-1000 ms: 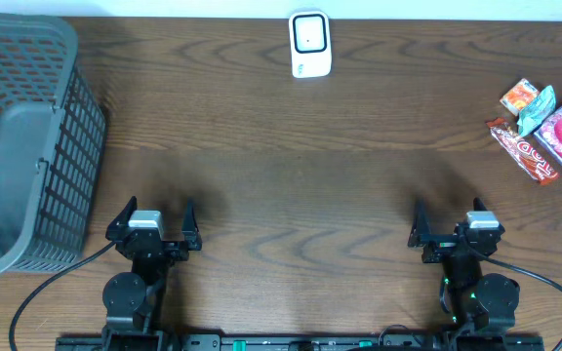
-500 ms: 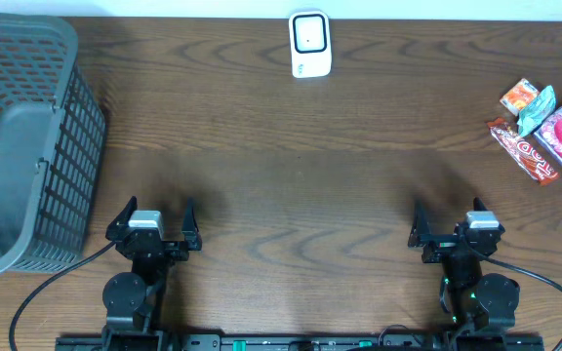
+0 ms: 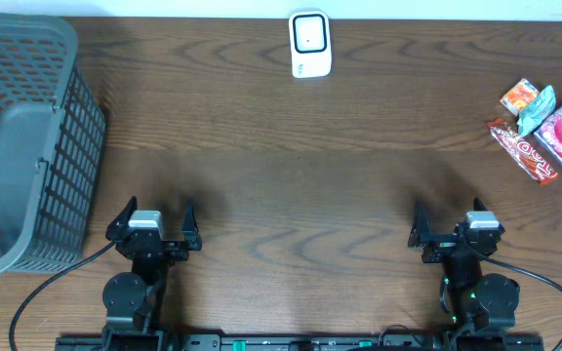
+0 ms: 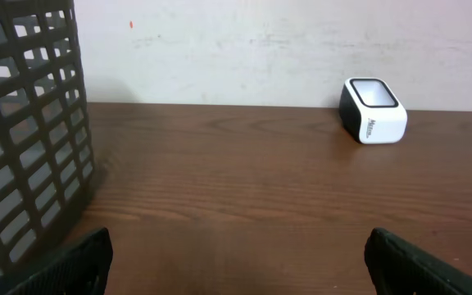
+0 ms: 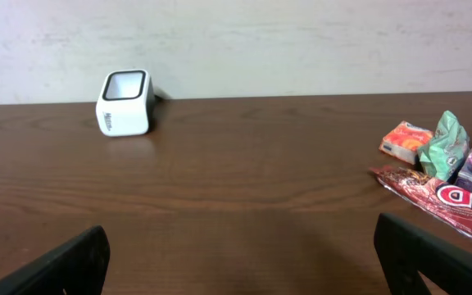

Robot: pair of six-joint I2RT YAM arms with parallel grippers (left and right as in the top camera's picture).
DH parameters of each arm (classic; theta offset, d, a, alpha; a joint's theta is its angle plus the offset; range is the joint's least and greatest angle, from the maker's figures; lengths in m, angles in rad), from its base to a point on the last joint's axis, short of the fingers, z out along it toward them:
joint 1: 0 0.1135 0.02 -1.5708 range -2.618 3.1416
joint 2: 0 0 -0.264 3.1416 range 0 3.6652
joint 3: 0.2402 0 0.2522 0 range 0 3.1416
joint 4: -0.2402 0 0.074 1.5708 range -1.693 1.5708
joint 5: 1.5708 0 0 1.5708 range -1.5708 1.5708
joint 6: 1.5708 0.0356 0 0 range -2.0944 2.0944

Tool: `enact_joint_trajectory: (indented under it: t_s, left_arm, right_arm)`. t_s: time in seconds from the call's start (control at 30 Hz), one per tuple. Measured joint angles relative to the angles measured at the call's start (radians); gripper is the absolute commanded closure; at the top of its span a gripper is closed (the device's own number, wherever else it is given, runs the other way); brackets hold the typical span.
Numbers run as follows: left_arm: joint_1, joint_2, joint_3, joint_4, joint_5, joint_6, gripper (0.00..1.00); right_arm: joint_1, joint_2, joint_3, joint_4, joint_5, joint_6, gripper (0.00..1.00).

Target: Scan the item barcode

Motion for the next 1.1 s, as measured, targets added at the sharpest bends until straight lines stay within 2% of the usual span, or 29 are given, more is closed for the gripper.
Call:
enact_joint_trajectory:
  t_s: [0.27,0.7,1.1]
  left_arm:
    - [0.0,0.0,0.0,0.0,0.0,0.0,0.02]
    - [0.0,0.0,0.0,0.0,0.0,0.0,0.02]
    - [0.0,0.0,0.0,0.0,0.0,0.0,0.02]
  right_arm:
    - [0.0,0.0,-0.002,0.016,0.0,-0.002,0.01]
    - [0.0,0.0,-0.013,0.03,0.0,-0.087,0.01]
    - [0.0,0.0,-0.013,0.03,0.0,-0.083,0.01]
